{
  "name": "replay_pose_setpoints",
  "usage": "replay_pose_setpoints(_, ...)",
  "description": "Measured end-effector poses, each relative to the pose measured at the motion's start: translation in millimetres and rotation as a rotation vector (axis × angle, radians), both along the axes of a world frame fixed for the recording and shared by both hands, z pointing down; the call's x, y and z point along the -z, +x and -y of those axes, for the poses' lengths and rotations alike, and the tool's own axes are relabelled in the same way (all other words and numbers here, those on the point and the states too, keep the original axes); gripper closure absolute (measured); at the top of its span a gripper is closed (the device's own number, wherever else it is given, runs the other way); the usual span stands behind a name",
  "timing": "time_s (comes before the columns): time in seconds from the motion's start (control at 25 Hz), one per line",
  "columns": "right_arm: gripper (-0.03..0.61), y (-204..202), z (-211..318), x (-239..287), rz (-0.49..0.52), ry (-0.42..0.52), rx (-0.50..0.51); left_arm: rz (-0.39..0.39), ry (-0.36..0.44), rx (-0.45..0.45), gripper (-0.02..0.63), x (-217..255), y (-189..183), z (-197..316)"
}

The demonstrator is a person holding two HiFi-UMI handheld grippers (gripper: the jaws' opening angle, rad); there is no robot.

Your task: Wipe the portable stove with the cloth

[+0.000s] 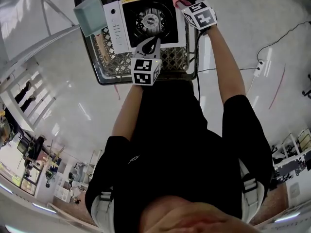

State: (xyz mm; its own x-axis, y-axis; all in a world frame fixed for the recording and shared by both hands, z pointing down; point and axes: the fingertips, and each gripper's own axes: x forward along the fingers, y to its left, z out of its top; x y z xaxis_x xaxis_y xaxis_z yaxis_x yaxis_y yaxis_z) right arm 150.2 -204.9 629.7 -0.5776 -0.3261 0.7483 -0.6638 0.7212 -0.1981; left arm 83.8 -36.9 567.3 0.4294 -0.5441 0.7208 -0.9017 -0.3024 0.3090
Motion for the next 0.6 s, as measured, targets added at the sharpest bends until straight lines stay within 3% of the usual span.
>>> replay_pose_setpoints(0.6,0.460,5,-25,1,0.025,-0.043,-0.104,-0.017,0.013,-0.022,0.614,5,-3,-13)
